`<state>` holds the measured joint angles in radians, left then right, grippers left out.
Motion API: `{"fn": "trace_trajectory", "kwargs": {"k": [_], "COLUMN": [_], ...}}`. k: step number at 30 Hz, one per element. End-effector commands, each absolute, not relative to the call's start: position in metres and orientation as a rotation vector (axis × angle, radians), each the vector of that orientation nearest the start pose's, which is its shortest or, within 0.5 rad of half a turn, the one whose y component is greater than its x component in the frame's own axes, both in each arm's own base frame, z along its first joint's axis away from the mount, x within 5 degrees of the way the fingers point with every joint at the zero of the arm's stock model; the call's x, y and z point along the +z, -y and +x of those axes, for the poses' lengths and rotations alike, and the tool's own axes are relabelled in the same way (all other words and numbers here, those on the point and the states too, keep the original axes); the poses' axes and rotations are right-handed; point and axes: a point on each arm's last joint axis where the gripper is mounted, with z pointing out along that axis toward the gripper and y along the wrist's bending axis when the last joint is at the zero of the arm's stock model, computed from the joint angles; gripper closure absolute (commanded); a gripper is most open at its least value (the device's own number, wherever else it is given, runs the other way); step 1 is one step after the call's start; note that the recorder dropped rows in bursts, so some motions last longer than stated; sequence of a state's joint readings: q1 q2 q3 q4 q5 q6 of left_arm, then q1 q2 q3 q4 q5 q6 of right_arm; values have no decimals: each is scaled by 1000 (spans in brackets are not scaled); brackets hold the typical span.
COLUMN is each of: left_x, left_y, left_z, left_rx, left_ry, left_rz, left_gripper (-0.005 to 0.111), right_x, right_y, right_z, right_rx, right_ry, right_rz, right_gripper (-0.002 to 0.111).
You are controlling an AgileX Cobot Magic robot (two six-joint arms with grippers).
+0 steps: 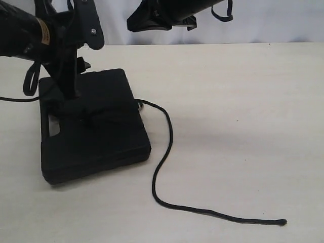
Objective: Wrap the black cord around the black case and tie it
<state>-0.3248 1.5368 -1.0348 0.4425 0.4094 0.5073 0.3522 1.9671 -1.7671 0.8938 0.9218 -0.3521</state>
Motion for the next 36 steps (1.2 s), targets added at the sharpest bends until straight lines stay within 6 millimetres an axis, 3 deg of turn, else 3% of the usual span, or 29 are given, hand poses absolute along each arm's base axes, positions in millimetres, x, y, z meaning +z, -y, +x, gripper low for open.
{"fn": "trace_trajectory", "kwargs": {"k": [1, 5, 9, 10, 13, 14, 15, 17, 19, 21, 27, 36], "left_x": [243, 230, 228, 226, 217, 211, 209, 201, 198, 198, 199, 200], "left_y": [95, 93, 64, 50, 35, 34, 35, 35, 35, 35, 36, 38], "left_z": [317, 322, 330, 330, 326, 322, 321, 315, 313, 314, 315, 316], "left_rx": [482, 488, 532, 550, 571, 596, 608, 632, 628, 626, 610, 596], "left_ry": [-1897, -1868, -1949, -2004, -2045, -2006, -1985, -1927, -1923, -1923, -1921, -1919], "left_rz": [1435, 1470, 1398, 1373, 1389, 1491, 1541, 1667, 1676, 1675, 1640, 1609], "left_gripper": [62, 62, 62, 62, 62, 62, 62, 62, 62, 62, 62, 62], "right_x": [317, 315, 299, 287, 261, 252, 247, 226, 210, 203, 203, 171], "right_y": [-206, -205, -199, -197, -202, -210, -214, -234, -255, -275, -293, -299], "right_z": [399, 398, 396, 397, 389, 381, 376, 358, 344, 333, 329, 339], "right_rx": [1095, 1064, 952, 906, 905, 833, 756, 403, 212, 115, 92, 87], "right_ry": [-2354, -2365, -2502, -2576, -2695, -2699, -2691, -2628, -2464, -2309, -2187, -2226], "right_rz": [-391, -439, -480, -489, -605, -779, -896, -1224, -1458, -1559, -1551, -1498], "right_gripper": [104, 104, 103, 98, 77, 66, 63, 62, 62, 62, 62, 62]}}
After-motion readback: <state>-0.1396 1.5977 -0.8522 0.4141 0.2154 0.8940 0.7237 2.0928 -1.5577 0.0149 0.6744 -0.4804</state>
